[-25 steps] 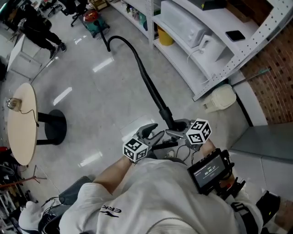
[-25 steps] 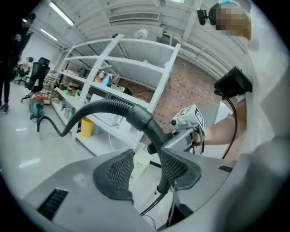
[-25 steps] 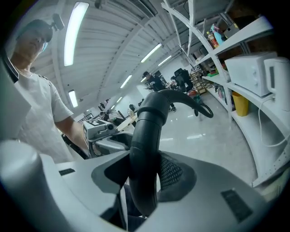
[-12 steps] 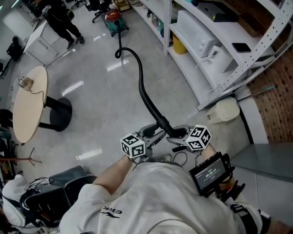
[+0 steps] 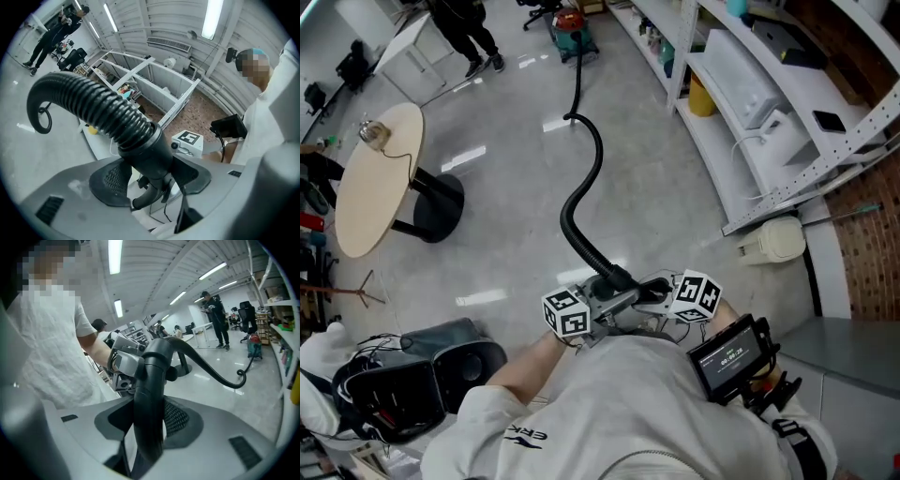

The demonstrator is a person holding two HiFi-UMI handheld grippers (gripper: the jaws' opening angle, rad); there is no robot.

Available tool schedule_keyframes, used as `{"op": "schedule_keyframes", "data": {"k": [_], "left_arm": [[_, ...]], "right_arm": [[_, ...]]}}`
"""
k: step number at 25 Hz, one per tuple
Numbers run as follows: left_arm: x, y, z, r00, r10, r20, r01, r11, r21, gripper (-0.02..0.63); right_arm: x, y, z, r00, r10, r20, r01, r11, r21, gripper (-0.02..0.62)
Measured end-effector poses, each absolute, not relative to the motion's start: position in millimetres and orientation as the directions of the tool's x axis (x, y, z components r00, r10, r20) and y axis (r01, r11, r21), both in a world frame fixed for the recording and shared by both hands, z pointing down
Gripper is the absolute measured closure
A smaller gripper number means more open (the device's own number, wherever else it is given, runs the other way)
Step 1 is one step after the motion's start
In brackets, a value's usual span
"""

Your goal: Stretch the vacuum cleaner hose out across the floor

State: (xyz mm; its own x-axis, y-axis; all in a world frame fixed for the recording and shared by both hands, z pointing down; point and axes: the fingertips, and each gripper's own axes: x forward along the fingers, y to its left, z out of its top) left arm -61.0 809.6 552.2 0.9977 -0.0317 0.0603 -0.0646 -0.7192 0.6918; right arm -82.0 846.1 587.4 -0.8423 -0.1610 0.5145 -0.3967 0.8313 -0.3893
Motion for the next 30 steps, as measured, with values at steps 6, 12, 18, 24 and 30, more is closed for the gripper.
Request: {"op": "schedule_keyframes", "data": {"k": [6,12,18,24,30], "left_arm": [[-127,808,552,0.99,-0.127,0.057,-0.13,-0.706,0.696,0.373],[-185,802,558,0.959,-0.277,0.056,-0.232,-0.658,0.716,0.373],[-202,797,563,0.903,-0.417,0.1,-0.367,-0.629,0.685,0.373],[-199,784,557,0.856,-0.503,0.119,-0.443,-0.594,0.672,0.373],[-202,779,564,0.823,-0.545,0.161,-0.492,-0.541,0.682,0.373]], "right_arm": [[-164,853,591,-0.856,-0.022,0.516,-0.258,0.883,-0.392,0.43],[-222,858,596,-0.871,0.045,0.49,-0.188,0.89,-0.416,0.43],[-242,862,604,-0.864,0.028,0.503,-0.2,0.897,-0.393,0.43],[-240,853,597,-0.893,-0.075,0.444,-0.28,0.865,-0.416,0.431],[-239,845,601,-0.885,-0.123,0.448,-0.327,0.851,-0.411,0.431]]}}
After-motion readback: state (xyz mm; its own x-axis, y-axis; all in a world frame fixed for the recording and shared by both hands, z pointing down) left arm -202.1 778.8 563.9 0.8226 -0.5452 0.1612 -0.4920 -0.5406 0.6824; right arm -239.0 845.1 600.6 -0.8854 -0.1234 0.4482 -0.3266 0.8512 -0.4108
